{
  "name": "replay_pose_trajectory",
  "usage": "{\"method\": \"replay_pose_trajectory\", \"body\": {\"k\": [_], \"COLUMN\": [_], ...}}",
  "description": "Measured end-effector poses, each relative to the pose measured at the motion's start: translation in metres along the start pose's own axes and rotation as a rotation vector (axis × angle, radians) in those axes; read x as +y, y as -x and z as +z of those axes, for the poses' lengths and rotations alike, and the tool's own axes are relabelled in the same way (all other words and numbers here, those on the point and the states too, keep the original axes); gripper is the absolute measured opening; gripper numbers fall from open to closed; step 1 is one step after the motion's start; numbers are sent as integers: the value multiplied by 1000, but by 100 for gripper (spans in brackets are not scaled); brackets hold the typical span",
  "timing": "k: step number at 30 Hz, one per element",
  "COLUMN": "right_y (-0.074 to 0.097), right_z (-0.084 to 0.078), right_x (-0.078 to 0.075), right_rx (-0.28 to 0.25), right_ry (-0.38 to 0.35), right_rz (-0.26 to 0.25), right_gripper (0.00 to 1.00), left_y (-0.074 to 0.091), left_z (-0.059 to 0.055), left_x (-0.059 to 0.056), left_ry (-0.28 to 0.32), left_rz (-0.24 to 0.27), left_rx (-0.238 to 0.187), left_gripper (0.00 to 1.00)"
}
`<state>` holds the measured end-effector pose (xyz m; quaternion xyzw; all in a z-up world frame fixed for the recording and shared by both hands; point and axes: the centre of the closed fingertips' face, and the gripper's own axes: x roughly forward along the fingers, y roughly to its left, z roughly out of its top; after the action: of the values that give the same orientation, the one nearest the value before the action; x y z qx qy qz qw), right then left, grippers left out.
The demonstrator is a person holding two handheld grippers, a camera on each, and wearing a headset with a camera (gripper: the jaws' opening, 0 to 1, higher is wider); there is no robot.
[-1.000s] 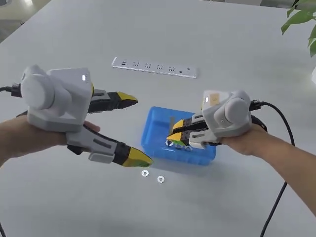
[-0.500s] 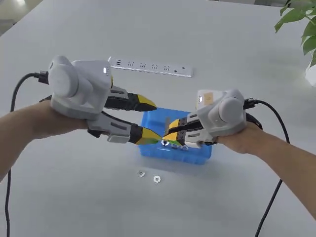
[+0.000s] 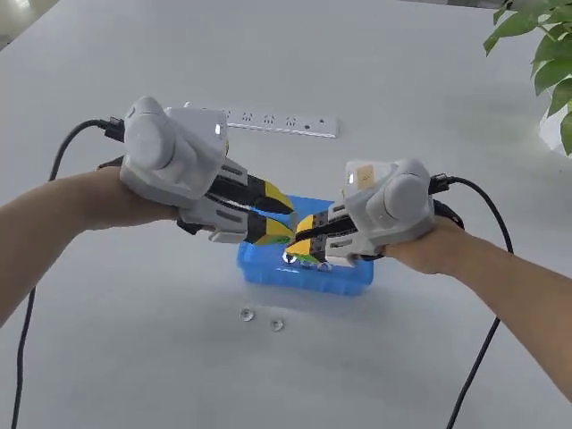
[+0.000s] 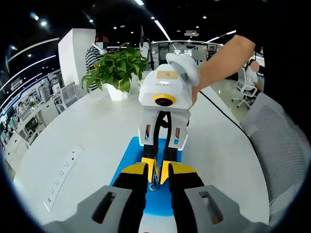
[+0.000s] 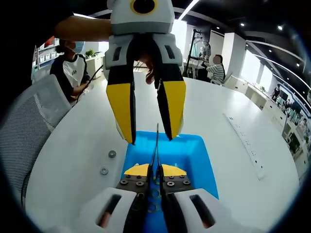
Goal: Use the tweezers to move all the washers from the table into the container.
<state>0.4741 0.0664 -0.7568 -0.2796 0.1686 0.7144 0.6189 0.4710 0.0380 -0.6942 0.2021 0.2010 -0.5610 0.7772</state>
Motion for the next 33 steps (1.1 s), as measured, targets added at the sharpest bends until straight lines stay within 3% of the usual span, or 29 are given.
{"method": "replay_pose_trajectory", "body": {"k": [11, 28, 33], "right_y": [0, 3, 7], "right_z": [0, 1, 5], "right_x": [1, -1, -6], "right_rx": [0, 17, 1], "right_ry": [3, 18, 12], "right_rz": [7, -14, -33], "right_gripper": [8, 10, 10], "left_y": [-7, -8, -5], "left_z": [-3, 0, 7], "left_x": [0, 0, 5], "left_ry": [-27, -54, -54], "left_rz": [-31, -42, -26], "left_rx": [20, 29, 17], "left_gripper": [6, 5, 5]}}
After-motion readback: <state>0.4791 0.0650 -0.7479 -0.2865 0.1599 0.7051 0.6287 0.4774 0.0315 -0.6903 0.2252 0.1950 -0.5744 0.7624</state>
